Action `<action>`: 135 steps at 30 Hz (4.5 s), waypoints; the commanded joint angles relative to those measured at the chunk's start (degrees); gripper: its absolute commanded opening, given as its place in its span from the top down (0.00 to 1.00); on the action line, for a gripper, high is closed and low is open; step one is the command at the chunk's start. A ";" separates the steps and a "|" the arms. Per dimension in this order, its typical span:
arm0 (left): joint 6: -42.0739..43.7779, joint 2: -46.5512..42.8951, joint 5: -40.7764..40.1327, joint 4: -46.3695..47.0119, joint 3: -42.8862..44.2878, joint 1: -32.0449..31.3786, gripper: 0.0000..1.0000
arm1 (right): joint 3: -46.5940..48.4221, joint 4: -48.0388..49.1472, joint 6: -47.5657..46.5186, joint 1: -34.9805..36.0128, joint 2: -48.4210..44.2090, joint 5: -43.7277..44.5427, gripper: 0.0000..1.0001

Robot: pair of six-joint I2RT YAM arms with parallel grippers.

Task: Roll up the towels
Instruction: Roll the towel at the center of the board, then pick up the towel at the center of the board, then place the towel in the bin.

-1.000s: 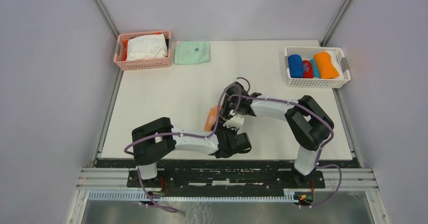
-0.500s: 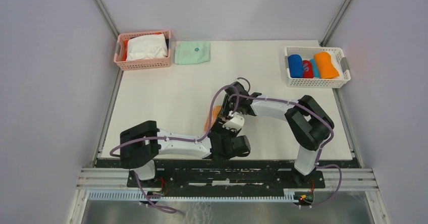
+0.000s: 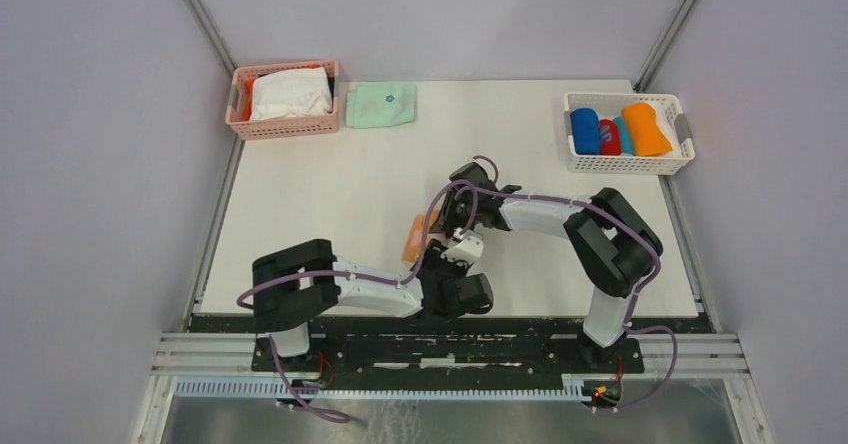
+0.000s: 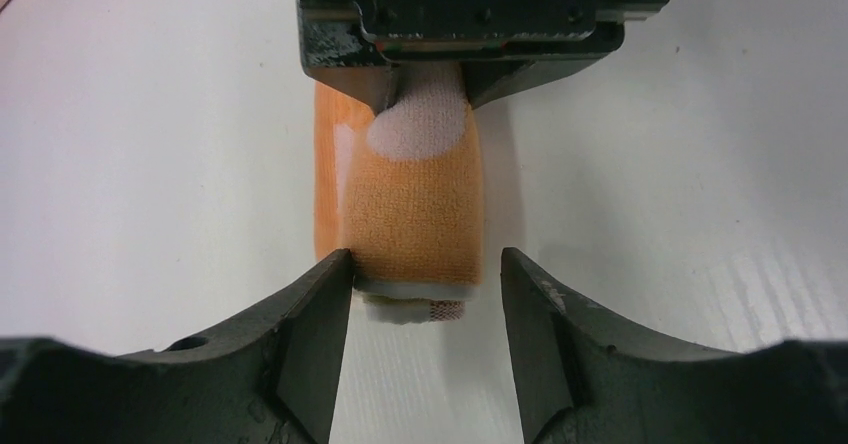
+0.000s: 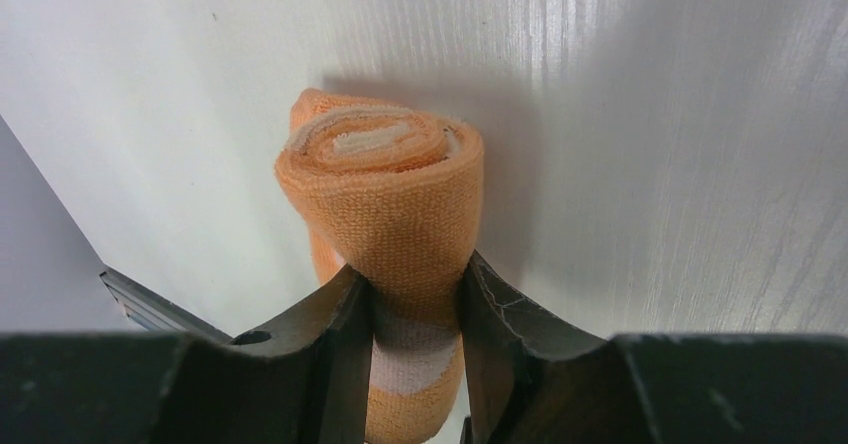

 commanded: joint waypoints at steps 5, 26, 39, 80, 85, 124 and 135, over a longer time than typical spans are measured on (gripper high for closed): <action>-3.46 2.89 0.01 0.53 -0.83 2.12 0.48 | -1.45 -1.99 -0.76 -0.29 -0.25 -0.16 0.58; -8.41 -15.84 44.83 14.63 -16.52 24.87 0.85 | -9.06 22.49 1.96 -2.14 -3.51 -6.32 0.35; -21.19 -13.04 71.93 27.74 -25.78 42.19 0.87 | -11.84 39.08 5.57 -2.08 5.87 -9.73 0.34; -19.88 -64.92 40.49 -24.90 -17.75 49.73 0.34 | 36.54 -41.55 -28.06 15.52 30.35 26.75 0.38; -13.14 -61.64 35.88 -25.04 -9.49 49.81 0.33 | 39.61 -45.74 -29.60 15.51 32.91 29.28 0.39; 15.45 -43.22 19.50 -7.42 -1.25 50.56 0.29 | 70.51 -48.26 -70.94 -52.08 22.59 -3.03 0.72; 15.61 -40.84 19.69 -7.10 -1.72 50.57 0.29 | 71.13 -43.84 -73.33 -56.25 28.90 4.42 0.72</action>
